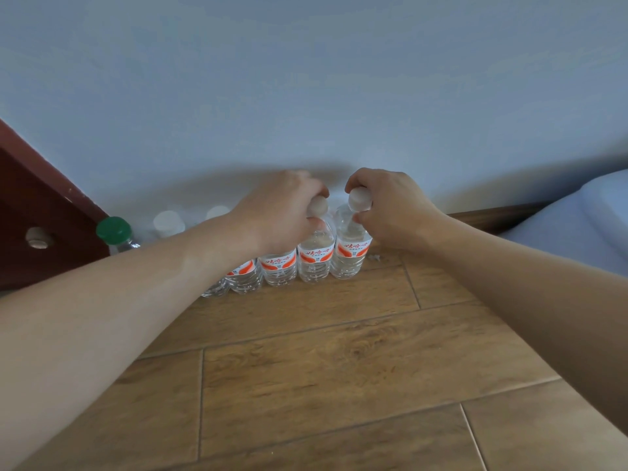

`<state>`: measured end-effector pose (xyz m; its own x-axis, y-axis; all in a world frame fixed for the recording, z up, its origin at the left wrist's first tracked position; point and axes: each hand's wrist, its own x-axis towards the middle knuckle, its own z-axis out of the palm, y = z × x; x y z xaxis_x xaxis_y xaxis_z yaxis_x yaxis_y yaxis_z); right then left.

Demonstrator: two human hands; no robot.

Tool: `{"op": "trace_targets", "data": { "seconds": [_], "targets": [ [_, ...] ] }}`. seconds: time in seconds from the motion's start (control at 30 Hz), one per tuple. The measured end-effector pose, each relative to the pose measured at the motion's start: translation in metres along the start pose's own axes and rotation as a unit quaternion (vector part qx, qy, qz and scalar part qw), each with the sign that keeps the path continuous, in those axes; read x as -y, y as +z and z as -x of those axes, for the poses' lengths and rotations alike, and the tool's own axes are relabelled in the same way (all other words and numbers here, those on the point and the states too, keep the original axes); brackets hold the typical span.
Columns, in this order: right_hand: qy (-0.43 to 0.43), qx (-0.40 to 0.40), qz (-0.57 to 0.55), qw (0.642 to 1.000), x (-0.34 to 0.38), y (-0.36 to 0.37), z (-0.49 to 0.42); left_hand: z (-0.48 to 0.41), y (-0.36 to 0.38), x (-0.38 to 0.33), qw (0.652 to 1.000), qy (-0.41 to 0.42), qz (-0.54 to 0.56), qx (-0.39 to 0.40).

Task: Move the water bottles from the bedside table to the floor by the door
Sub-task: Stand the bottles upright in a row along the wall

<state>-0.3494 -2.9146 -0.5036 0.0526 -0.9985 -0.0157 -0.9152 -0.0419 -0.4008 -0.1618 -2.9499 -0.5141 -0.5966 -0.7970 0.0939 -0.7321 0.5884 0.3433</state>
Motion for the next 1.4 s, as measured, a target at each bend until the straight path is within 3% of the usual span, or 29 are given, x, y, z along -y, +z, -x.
{"op": "trace_targets", "data": {
  "seconds": [0.8,1.4],
  "targets": [
    [0.004,0.046,0.013,0.999,-0.003,0.0,-0.003,0.001,-0.001,-0.001,1.0,0.003,-0.022,-0.008],
    [0.0,0.031,0.013,0.999,-0.005,-0.014,0.01,0.006,-0.012,-0.009,0.999,-0.001,-0.037,-0.006]
  ]
}}
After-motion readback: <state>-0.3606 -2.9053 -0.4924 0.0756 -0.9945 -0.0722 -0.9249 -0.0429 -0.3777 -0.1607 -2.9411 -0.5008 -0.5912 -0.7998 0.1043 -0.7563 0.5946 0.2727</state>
